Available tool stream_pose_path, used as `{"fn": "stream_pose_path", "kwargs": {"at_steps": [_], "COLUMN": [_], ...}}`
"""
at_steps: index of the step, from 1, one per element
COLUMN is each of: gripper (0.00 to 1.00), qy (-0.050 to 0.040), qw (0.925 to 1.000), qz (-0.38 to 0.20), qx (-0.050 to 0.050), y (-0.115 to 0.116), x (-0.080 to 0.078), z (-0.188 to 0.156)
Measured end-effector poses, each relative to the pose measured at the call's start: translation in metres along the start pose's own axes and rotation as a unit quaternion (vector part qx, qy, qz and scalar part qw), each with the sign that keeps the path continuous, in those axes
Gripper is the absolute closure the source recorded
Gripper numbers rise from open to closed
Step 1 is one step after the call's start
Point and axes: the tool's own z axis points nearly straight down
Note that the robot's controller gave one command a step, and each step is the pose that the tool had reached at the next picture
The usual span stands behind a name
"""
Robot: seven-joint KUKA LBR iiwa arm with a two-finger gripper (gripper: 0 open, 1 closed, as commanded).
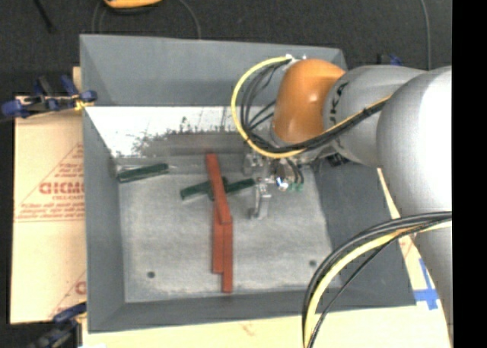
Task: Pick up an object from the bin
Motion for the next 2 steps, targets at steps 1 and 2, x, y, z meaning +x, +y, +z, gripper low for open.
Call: {"fn": "stream_pose_path", "kwargs": {"at_steps": [1,2], "gripper": [1.0,1.0], "qy": [-0.0098,-0.0098], "qw": [0.9995,0.9995], "qz": [0.029,0.029], "qx": [-0.002,-0.002], "y": [0.0039,0.0039], "x": [0.0012,0.0012], "z": [-0.0165,-0.0165]}}
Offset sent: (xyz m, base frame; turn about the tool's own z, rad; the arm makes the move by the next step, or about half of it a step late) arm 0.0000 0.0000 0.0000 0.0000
